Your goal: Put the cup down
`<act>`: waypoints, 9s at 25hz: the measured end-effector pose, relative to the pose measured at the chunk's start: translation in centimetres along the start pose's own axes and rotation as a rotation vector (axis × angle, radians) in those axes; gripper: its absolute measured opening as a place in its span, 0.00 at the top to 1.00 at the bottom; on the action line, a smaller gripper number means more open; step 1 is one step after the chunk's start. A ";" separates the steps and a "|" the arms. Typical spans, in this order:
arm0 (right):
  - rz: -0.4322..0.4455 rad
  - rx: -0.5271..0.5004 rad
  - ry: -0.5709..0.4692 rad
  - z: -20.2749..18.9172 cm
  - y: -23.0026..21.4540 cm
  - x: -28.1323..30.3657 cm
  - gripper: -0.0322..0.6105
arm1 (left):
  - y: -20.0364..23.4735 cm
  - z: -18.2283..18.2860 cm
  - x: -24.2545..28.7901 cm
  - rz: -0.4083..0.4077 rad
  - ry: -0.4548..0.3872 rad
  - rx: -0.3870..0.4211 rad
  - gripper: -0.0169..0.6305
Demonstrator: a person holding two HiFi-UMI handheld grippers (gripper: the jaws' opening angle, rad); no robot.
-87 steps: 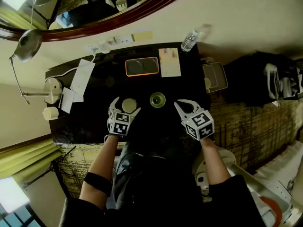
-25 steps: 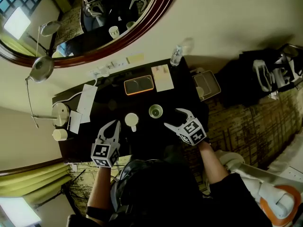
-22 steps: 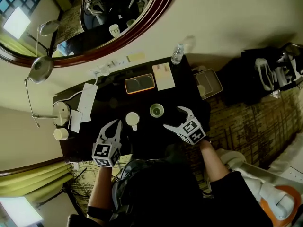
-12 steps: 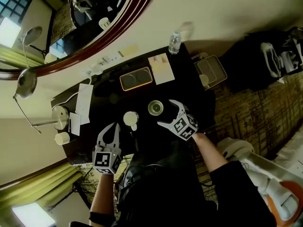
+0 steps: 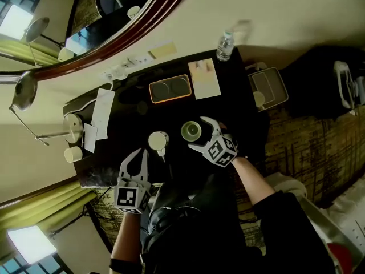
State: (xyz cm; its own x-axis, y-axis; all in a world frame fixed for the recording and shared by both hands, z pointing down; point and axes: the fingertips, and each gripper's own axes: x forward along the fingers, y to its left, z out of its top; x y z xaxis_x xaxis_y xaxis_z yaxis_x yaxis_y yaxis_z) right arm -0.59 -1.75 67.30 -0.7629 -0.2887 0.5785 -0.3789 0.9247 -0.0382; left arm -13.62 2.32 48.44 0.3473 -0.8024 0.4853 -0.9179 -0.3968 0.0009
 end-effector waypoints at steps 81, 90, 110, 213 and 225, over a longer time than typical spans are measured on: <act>-0.235 -0.002 -0.107 15.3 -12.2 1.5 0.30 | 3.7 -3.8 -3.3 0.145 -0.015 -0.116 1.00; -0.297 0.048 -0.122 17.1 -8.7 -4.7 0.52 | 6.1 -0.8 -3.8 0.088 -0.074 -0.099 1.00; -0.433 0.261 -0.151 14.9 -1.7 -11.5 0.95 | 8.4 1.4 -2.2 -0.115 -0.115 -0.025 1.00; -0.006 0.311 -0.093 11.1 7.2 -0.7 0.95 | 7.0 -3.5 23.5 -0.345 0.521 0.366 0.36; -0.017 0.365 -0.081 10.0 7.2 -0.8 0.95 | 6.8 -2.9 26.0 -0.394 0.564 0.340 0.36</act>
State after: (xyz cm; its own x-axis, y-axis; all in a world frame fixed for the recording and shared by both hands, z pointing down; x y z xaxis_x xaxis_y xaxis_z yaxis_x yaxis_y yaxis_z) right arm -7.94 2.61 58.39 -0.7886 -0.3353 0.5154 -0.5423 0.7744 -0.3260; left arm -11.39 -19.97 63.62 0.4022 -0.2605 0.8777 -0.6057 -0.7946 0.0417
